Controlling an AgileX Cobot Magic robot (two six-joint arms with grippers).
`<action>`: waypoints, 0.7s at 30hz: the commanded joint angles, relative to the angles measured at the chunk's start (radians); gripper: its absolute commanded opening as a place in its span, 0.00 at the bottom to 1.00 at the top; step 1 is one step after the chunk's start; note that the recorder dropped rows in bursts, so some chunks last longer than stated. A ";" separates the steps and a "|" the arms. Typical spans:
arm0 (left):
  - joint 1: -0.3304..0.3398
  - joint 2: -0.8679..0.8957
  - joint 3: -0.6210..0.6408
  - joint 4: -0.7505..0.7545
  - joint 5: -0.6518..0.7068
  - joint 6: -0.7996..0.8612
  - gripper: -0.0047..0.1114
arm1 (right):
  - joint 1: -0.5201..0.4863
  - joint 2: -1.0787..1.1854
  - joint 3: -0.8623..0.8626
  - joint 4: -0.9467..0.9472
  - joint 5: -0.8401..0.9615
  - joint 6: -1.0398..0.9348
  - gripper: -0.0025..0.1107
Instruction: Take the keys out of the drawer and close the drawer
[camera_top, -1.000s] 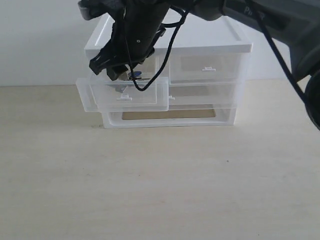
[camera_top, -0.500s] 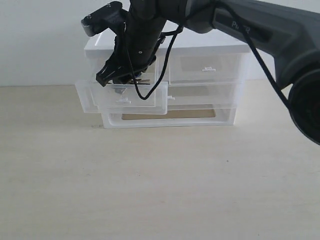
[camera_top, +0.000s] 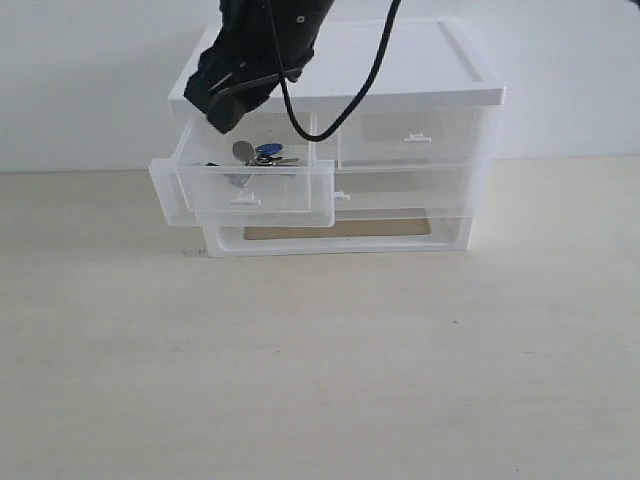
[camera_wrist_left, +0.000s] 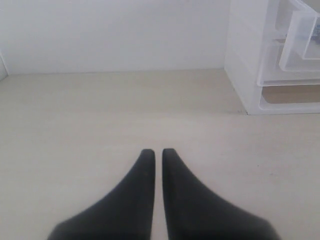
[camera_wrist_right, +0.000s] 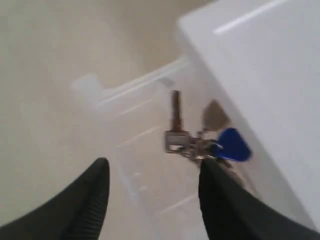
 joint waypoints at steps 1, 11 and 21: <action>0.002 -0.003 0.004 0.002 -0.002 -0.001 0.08 | -0.005 -0.014 -0.001 0.093 0.045 -0.097 0.46; 0.002 -0.003 0.004 0.002 -0.002 -0.001 0.08 | 0.088 0.090 0.002 -0.198 0.045 -0.172 0.46; 0.002 -0.003 0.004 0.002 -0.004 -0.001 0.08 | 0.091 0.111 0.002 -0.225 0.045 -0.136 0.36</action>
